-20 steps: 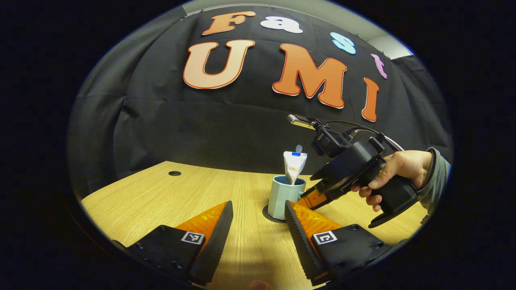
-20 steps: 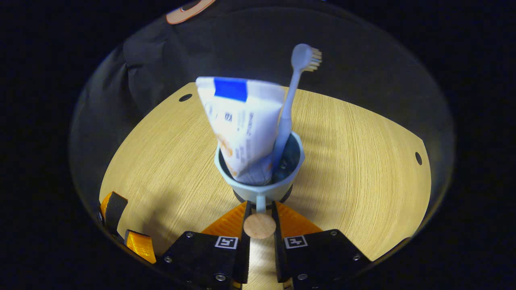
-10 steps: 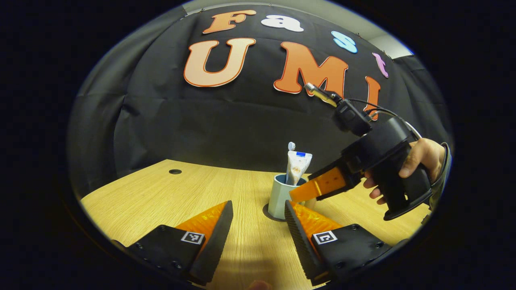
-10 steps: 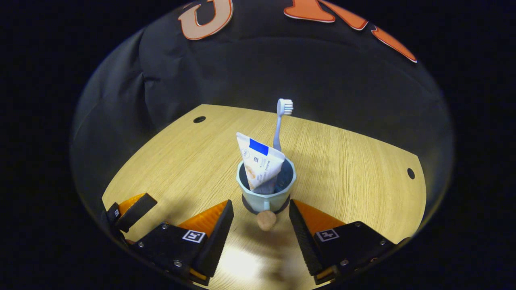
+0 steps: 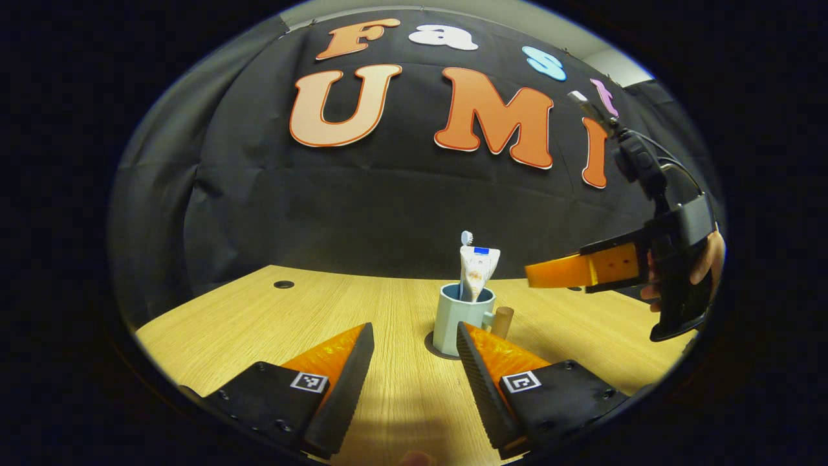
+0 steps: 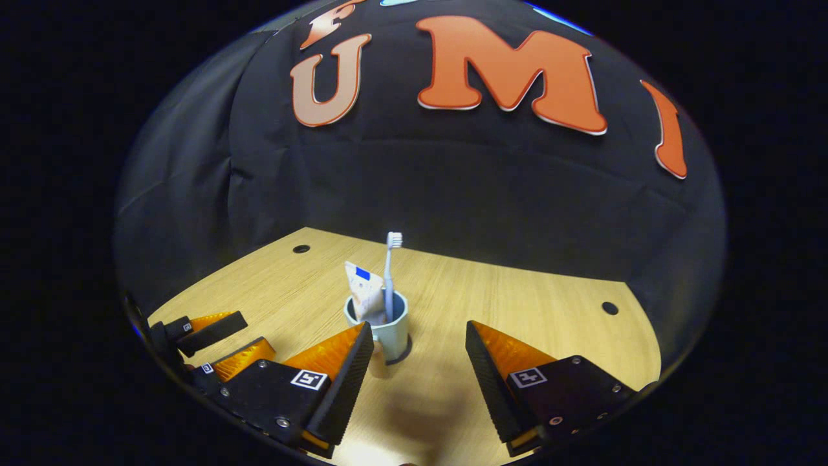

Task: Put the toothbrush and toothpaste on the desktop into the cup, then pick up the cup and place it on the coaster on the desktop.

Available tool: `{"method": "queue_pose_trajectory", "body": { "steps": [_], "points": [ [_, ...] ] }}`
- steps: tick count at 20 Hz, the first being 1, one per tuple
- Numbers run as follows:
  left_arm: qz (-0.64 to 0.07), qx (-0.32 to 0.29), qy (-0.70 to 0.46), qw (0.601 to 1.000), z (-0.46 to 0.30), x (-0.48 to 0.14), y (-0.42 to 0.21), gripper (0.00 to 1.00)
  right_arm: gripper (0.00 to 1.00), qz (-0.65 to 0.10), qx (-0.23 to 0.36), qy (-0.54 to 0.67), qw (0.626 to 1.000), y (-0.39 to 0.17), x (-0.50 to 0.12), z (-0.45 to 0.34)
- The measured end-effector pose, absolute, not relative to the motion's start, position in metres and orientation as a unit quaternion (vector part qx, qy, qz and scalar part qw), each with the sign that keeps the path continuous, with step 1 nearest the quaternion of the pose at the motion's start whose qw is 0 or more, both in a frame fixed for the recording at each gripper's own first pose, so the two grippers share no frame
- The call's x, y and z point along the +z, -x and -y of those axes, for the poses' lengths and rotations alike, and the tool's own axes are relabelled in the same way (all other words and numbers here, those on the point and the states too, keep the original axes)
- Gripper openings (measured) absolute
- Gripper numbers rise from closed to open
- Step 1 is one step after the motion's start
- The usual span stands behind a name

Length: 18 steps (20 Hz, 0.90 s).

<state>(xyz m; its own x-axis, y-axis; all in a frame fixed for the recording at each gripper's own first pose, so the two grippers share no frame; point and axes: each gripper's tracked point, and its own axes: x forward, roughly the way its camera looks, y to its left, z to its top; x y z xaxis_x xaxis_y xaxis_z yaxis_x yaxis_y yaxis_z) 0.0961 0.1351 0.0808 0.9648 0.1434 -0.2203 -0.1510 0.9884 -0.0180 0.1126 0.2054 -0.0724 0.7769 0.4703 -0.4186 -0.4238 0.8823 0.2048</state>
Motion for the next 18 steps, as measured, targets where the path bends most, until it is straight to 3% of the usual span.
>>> {"method": "queue_pose_trajectory", "body": {
  "steps": [5,9,18],
  "points": [
    [-0.095,0.085,-0.024,0.992,-0.132,0.098,-0.101,0.83,0.87,-0.169,0.194,-0.070,0.964,-0.107,-0.062,-0.161],
    [-0.084,0.086,-0.061,0.991,-0.120,0.115,-0.105,0.82,0.87,-0.177,0.198,-0.094,0.960,-0.086,-0.077,-0.148],
    [-0.039,0.062,-0.084,0.994,-0.075,0.149,-0.115,0.82,0.87,-0.117,0.163,-0.134,0.970,-0.086,-0.076,-0.100]
  ]
}}
